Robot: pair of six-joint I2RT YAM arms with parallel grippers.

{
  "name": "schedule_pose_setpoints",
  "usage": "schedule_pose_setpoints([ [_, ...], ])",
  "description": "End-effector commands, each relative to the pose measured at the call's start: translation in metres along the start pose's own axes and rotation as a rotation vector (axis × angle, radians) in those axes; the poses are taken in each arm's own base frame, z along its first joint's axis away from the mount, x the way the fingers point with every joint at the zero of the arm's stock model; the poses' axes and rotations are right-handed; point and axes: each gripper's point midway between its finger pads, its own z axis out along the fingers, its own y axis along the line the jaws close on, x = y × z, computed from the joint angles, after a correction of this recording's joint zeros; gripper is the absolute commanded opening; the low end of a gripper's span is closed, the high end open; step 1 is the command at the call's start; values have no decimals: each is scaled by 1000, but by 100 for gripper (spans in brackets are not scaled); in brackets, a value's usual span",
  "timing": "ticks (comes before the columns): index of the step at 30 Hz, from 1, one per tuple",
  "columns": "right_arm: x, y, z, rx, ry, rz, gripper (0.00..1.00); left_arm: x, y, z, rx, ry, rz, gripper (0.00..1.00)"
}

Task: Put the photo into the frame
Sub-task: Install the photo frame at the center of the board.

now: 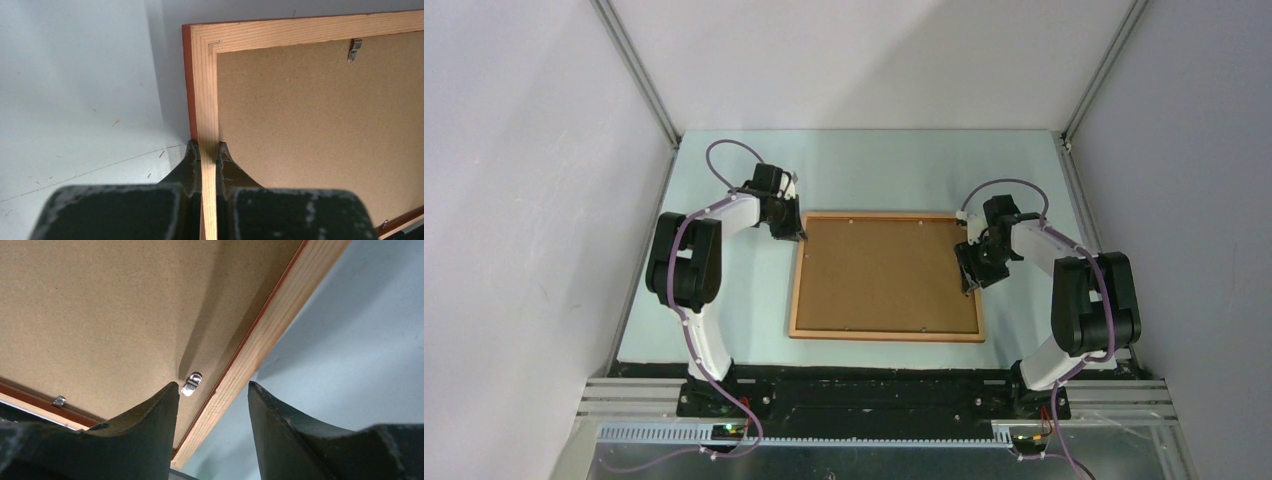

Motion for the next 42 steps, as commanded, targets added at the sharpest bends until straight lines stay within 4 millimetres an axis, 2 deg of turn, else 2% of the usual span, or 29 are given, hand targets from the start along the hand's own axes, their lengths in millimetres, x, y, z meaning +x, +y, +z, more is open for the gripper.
schedule_pose_setpoints([
  [1, -4, 2, -5, -12, -30, 4, 57, 29, -3, 11, 36, 91, 5, 0],
  [9, -3, 4, 0, -10, -19, 1, 56, 30, -2, 12, 36, 95, 6, 0],
  [23, 0, -6, 13, 46, 23, 10, 53, 32, -2, 15, 41, 106, 2, 0],
  [31, -2, -3, 9, 19, 3, 4, 44, 32, -2, 15, 44, 106, 4, 0],
  [42, -4, -2, 6, -2, -9, 5, 38, 32, -2, 15, 49, 107, 3, 0],
])
